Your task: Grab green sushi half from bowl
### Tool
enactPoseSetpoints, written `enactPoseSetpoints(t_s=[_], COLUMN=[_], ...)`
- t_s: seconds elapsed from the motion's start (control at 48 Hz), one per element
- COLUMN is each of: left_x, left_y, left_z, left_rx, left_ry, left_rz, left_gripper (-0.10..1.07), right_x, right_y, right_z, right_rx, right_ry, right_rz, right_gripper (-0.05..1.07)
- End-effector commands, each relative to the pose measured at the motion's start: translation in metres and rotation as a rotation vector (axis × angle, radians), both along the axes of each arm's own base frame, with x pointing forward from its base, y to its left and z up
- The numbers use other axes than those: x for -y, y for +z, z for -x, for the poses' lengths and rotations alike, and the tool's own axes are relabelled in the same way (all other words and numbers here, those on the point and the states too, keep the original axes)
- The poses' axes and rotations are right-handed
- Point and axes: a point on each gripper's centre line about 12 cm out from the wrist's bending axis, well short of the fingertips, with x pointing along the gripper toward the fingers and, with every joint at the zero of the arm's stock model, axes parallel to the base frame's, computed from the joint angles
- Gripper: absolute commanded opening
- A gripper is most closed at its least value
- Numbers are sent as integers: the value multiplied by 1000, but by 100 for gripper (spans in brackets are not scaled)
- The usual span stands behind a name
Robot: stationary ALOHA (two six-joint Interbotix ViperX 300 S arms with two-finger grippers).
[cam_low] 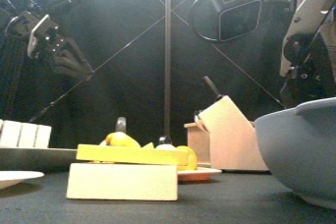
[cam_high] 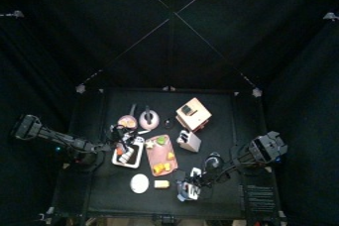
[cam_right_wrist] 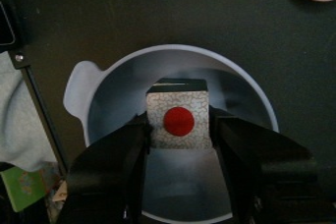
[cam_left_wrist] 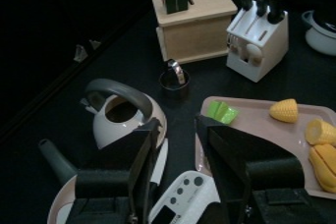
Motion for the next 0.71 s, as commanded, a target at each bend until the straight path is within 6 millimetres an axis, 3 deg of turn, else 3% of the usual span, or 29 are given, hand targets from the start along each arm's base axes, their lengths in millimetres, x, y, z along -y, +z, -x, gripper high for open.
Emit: enactPoseSetpoints(t_s=[0.0,0.417,0.688], left_x=[0,0,-1], left_y=[4,3,2], left_z=[-2,-2,-1], left_rx=[14,11,8], left_ry=[2,6,11], left_rz=[2,8,14], left_gripper=[76,76,76], right_x=[-2,-3,12], right_y=[30,68,84], right_z=[-5,11,2], right_rx=[78,143,193], right_ry=[-1,25,-4], right_rz=[-37,-64,-54], right_gripper=[55,54,54])
